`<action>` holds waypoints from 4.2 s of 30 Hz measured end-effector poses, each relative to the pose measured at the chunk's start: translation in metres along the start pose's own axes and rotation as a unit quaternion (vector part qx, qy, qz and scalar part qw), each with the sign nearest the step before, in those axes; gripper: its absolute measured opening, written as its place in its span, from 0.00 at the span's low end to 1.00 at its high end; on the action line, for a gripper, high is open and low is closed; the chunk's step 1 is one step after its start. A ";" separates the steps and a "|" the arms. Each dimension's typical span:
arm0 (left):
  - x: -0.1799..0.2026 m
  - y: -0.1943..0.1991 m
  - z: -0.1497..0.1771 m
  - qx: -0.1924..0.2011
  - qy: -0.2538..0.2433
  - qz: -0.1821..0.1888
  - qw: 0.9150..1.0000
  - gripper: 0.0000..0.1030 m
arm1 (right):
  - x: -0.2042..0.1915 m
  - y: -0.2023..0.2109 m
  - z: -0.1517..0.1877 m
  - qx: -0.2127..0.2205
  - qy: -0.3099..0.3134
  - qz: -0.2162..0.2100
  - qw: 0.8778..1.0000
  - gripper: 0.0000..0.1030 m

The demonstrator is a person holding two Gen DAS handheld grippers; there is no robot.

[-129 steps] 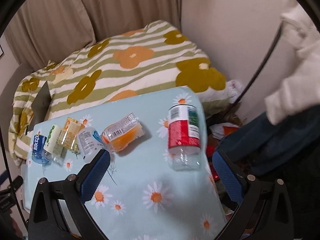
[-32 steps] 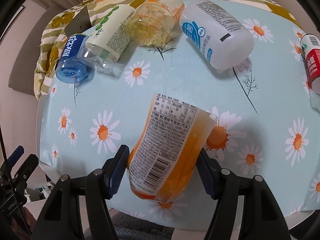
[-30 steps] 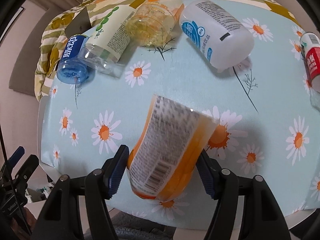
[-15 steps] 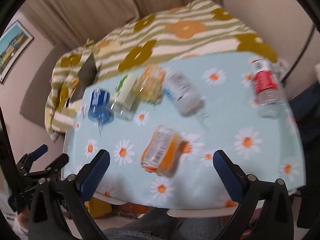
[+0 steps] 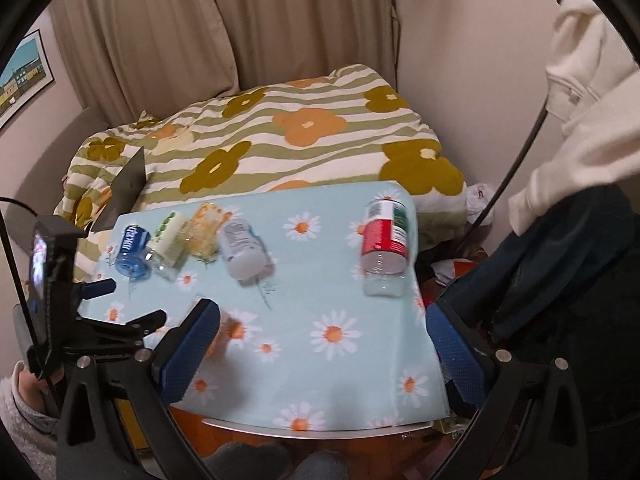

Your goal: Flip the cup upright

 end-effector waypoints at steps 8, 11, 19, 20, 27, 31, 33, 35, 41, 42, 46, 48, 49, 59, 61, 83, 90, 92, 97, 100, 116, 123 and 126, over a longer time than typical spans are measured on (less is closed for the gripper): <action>0.011 -0.044 -0.004 -0.065 -0.022 0.004 0.998 1.00 | 0.015 -0.024 0.020 -0.015 0.008 -0.003 1.000 1.00; 0.012 -0.058 -0.003 -0.091 -0.028 0.008 0.995 1.00 | 0.016 -0.035 0.024 -0.022 0.001 -0.007 1.000 1.00; 0.011 -0.085 0.007 -0.139 -0.034 0.018 0.990 0.90 | 0.017 -0.059 0.035 -0.047 -0.028 -0.019 0.998 1.00; 0.012 -0.087 0.008 -0.142 -0.034 0.019 0.989 0.89 | 0.017 -0.061 0.037 -0.050 -0.030 -0.020 0.998 1.00; 0.021 -0.098 0.014 -0.159 -0.037 0.036 0.986 0.58 | 0.014 -0.066 0.039 -0.057 -0.038 -0.020 0.997 1.00; 0.022 -0.097 0.016 -0.156 -0.033 0.039 0.986 0.57 | 0.014 -0.067 0.036 -0.055 -0.038 -0.018 0.998 1.00; 0.021 -0.096 0.016 -0.152 -0.032 0.036 0.987 0.56 | 0.014 -0.066 0.035 -0.054 -0.038 -0.017 0.998 1.00; 0.018 -0.089 0.012 -0.142 -0.026 0.042 0.989 0.56 | 0.013 -0.063 0.033 -0.051 -0.038 -0.019 0.998 1.00; 0.015 -0.051 -0.001 -0.055 0.012 0.053 0.997 0.55 | 0.006 -0.051 0.025 -0.034 -0.031 -0.029 0.999 1.00; 0.013 -0.047 -0.002 -0.042 0.017 0.052 0.998 0.55 | 0.005 -0.050 0.024 -0.032 -0.030 -0.031 0.999 1.00; 0.001 -0.026 0.000 0.052 0.040 0.034 0.997 0.55 | -0.004 -0.051 0.025 -0.026 -0.023 -0.047 0.998 1.00; -0.007 -0.023 -0.001 0.097 0.050 0.027 0.994 0.55 | -0.008 -0.057 0.029 -0.023 -0.021 -0.055 0.998 1.00; -0.009 -0.023 0.002 0.117 0.056 0.022 0.991 0.55 | -0.009 -0.059 0.031 -0.023 -0.020 -0.058 0.998 1.00; -0.014 -0.038 0.011 0.228 0.085 -0.027 0.970 0.55 | -0.021 -0.080 0.053 -0.014 0.004 -0.082 0.997 1.00; -0.012 -0.043 0.013 0.229 0.081 -0.031 0.970 0.55 | -0.023 -0.081 0.055 -0.014 0.014 -0.081 0.997 1.00; 0.004 -0.034 0.056 0.220 0.079 -0.066 0.970 0.56 | -0.026 -0.076 0.068 -0.011 0.043 -0.102 0.994 1.00; 0.007 -0.034 0.055 0.216 0.073 -0.070 0.971 0.56 | -0.030 -0.072 0.068 -0.004 0.044 -0.106 0.993 1.00; 0.007 -0.034 0.055 0.217 0.073 -0.069 0.971 0.56 | -0.030 -0.071 0.068 -0.003 0.044 -0.105 0.993 1.00; 0.006 -0.034 0.054 0.214 0.073 -0.065 0.972 0.56 | -0.030 -0.069 0.069 -0.002 0.043 -0.105 0.994 1.00; 0.005 -0.035 0.052 0.207 0.074 -0.065 0.973 0.60 | -0.031 -0.067 0.069 -0.001 0.043 -0.102 0.994 1.00; -0.014 0.050 0.056 0.174 0.079 -0.081 0.978 0.98 | -0.050 -0.014 0.038 0.006 0.034 -0.101 0.994 1.00; -0.032 0.109 0.070 0.134 0.092 -0.078 0.984 1.00 | -0.068 0.009 0.043 -0.032 0.044 -0.066 0.996 1.00; -0.042 0.129 0.074 0.129 0.095 -0.084 0.984 1.00 | -0.072 0.019 0.048 -0.041 0.040 -0.053 0.997 1.00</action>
Point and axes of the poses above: each gripper's, at about its wrist camera, not at the fingertips, and y roughly against the way its jaws point, x to its right, z to its underside, the point moved 9 cm from there along -y, roughly the way its jaws point, and after that the axes turned 7 degrees about z, right-handed, at the moved point
